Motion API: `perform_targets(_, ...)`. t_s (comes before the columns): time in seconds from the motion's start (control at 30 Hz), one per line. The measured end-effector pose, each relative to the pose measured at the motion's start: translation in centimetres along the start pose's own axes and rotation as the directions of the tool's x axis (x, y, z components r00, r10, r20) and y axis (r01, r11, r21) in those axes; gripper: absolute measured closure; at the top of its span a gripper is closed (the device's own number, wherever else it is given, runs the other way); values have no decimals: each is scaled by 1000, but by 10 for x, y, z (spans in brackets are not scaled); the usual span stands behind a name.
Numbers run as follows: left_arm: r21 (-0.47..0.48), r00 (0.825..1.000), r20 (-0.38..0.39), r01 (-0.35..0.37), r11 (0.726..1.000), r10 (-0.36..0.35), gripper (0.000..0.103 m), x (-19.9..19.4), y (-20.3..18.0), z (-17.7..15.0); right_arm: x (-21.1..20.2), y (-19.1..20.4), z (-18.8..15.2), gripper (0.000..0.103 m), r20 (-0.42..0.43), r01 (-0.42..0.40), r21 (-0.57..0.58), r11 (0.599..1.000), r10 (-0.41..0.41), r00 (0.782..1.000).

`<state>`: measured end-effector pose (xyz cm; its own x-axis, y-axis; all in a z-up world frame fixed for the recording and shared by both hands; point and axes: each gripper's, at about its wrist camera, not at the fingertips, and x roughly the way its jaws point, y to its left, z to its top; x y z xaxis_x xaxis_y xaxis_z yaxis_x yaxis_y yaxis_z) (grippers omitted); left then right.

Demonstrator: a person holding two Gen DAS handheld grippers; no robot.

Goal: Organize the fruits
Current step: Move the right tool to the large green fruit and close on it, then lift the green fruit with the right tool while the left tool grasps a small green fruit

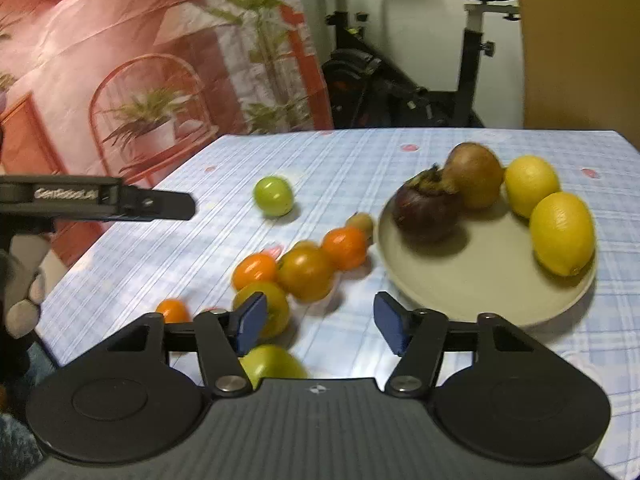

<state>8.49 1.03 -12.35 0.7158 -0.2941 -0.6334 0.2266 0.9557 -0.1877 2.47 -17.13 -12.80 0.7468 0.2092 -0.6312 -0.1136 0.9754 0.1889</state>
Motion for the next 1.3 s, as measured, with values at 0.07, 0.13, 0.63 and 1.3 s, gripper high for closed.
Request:
perform_targets(0.07,-3,1000,-6,-1,1000,1,26,1,0,-3,0,5,-4,44,-16,-19,-20,1000,19,1000)
perform_targets(0.13,-4,1000,-13,0,1000,0,26,2,0,-6,1,9,-9,45,-33,-37,-41,998,36,999)
perform_targets(0.63,16,999,-48,0,1000,1,26,8,-4,-20,11,17,-30,53,-118,-75,-81,994,65,991)
perform_targets(1.3,5,998,-52,-18,1000,18,26,8,-5,-20,8,11,-35,53,-81,-81,-38,996,77,994)
